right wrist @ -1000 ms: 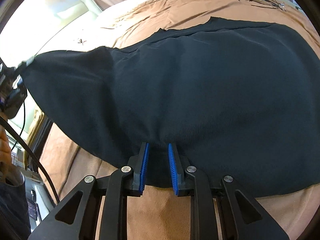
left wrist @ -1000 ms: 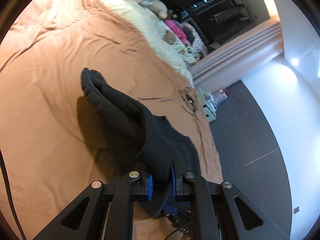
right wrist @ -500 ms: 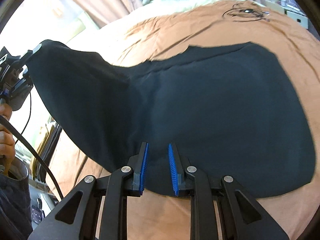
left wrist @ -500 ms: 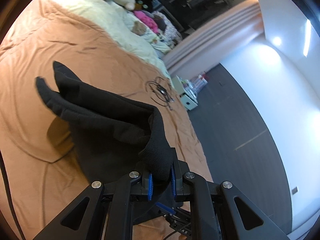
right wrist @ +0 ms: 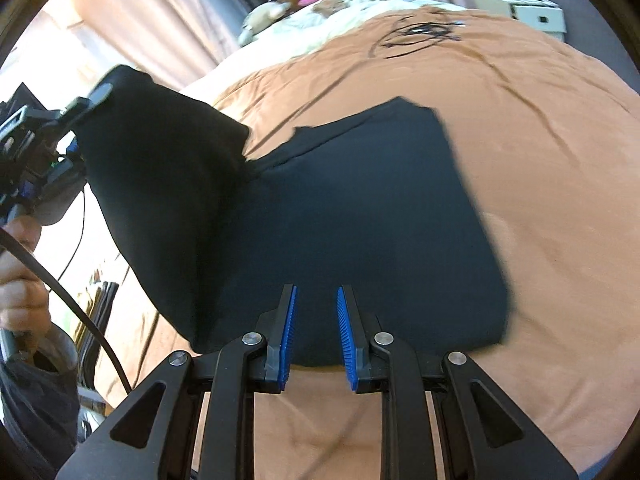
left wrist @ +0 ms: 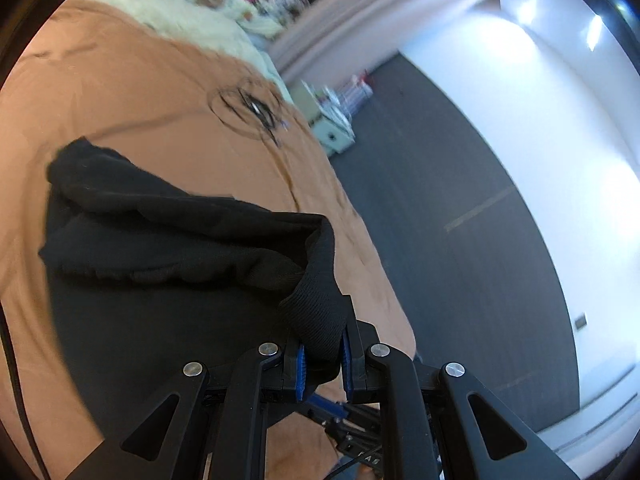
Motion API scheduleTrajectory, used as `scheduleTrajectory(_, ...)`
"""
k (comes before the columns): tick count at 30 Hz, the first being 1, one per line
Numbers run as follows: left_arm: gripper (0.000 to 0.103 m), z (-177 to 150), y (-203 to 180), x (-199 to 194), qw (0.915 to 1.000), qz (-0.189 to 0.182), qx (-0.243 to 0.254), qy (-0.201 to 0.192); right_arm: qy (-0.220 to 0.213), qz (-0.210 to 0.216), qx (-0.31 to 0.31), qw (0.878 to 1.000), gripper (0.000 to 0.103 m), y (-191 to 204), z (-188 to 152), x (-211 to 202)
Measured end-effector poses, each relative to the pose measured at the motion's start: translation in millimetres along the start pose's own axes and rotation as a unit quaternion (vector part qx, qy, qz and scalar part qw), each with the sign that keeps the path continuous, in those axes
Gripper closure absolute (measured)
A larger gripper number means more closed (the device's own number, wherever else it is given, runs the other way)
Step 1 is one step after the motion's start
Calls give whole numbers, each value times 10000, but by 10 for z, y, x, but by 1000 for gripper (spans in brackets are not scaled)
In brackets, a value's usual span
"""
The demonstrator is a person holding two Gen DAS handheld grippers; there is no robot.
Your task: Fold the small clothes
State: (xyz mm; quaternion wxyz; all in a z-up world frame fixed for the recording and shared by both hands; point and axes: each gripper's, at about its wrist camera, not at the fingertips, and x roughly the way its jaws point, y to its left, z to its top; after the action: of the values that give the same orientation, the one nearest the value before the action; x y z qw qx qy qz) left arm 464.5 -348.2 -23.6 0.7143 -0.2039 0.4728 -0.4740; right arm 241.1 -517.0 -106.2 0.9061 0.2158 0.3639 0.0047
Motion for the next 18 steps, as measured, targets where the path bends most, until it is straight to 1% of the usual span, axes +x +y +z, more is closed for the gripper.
scheduleTrajectory(2,89,-87,-86,305,9994,-32,78,347,-51,-73,126,9999,85,-135,-34,-106)
scheduleTrajectory(3,86,-132,-114,423,9987,-12,100,509,-62,-105,178,9998,85,-198,-57,-152)
scheduleTrajectory(4,84,-187,-133,573,9972,85,109,731,-66,-134,227,9996,85,-263,-82,-189)
scheduleTrajectory(5,80,-202,-144,650,9964,129,106,830,-56,-146,264,9995,85,-302,-99,-204)
scheduleTrajectory(6,73,-239,-145,725,9954,169,118,938,-49,-150,291,9995,85,-335,-106,-229)
scheduleTrajectory(7,71,-267,-147,762,9949,123,136,991,-42,-156,319,9994,85,-386,-122,-262)
scheduleTrajectory(8,64,-289,-139,766,9948,105,150,1006,-38,-160,338,9993,85,-409,-120,-275)
scheduleTrajectory(9,55,-296,-122,752,9948,124,162,996,-34,-145,356,9993,85,-440,-133,-289)
scheduleTrajectory(10,51,-303,-114,727,9951,190,180,956,-28,-119,367,9993,85,-417,-131,-310)
scheduleTrajectory(11,46,-300,-96,683,9954,286,195,895,-17,-68,385,9992,78,-429,-137,-314)
scheduleTrajectory(12,45,-279,-69,639,9956,365,188,840,-14,-23,398,9992,65,-424,-142,-320)
scheduleTrajectory(14,45,-295,11,531,9958,502,135,748,-57,7,393,9992,51,-422,-101,-334)
scheduleTrajectory(18,45,-322,258,286,9944,887,15,575,-34,157,417,9990,51,-482,-58,-215)
